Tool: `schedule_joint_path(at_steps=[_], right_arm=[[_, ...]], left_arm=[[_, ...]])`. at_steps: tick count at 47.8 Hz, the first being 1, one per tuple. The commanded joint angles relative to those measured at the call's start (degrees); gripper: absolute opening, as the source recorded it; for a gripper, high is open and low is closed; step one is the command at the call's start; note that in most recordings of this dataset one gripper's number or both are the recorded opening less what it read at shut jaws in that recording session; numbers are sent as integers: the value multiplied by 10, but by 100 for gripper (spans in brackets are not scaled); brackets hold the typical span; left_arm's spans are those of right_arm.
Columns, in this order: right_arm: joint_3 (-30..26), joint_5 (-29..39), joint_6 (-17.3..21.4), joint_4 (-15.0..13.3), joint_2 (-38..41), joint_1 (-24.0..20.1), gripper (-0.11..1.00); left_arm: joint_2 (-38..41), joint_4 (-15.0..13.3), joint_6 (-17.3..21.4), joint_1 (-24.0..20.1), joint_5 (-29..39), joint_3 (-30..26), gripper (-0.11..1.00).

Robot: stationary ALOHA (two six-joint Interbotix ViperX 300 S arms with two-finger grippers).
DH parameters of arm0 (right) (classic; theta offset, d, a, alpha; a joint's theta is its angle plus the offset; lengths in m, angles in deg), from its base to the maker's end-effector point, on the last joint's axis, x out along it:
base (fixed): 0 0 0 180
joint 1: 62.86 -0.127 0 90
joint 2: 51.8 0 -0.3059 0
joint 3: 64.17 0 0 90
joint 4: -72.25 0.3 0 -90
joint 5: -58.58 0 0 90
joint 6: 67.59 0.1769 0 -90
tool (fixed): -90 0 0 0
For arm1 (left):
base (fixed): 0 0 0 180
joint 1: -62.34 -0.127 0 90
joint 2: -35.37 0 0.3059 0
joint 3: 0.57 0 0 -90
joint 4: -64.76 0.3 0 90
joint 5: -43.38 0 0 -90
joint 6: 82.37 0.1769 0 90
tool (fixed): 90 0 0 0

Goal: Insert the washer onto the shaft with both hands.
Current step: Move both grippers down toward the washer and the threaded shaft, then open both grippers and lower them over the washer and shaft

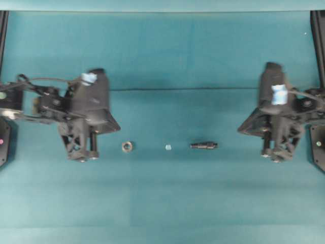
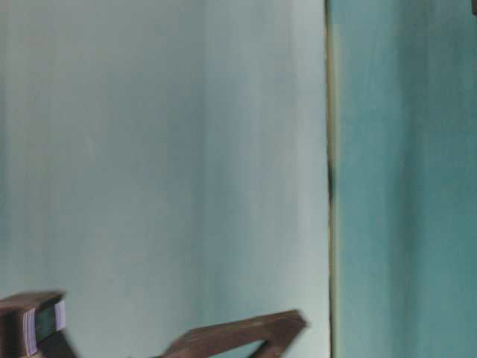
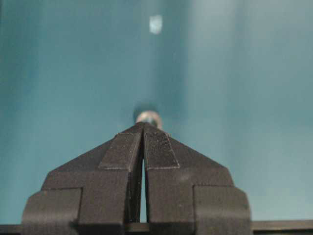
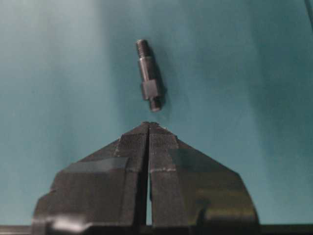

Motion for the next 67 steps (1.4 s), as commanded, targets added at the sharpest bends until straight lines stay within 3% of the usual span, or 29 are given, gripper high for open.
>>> schedule_joint_path(at_steps=[1,7,32,48,67], right_arm=[[-31,11,3,-9,23,-4,-10],[-54,26,4,-27,54,-6,-10],[-96,43,-12,-27,119,-21,-10],[-96,32,-31,-27,163,-23,-10],[-97,23,-77,-27,181,-21,-10]], left_arm=[[15,2,1,0,11,-21,2],[33,3,1,0,22,-34,2],[91,5,13,-3,33,-42,2],[107,5,67,-5,-3,-25,2],[134,6,45,12,-46,-11,2]])
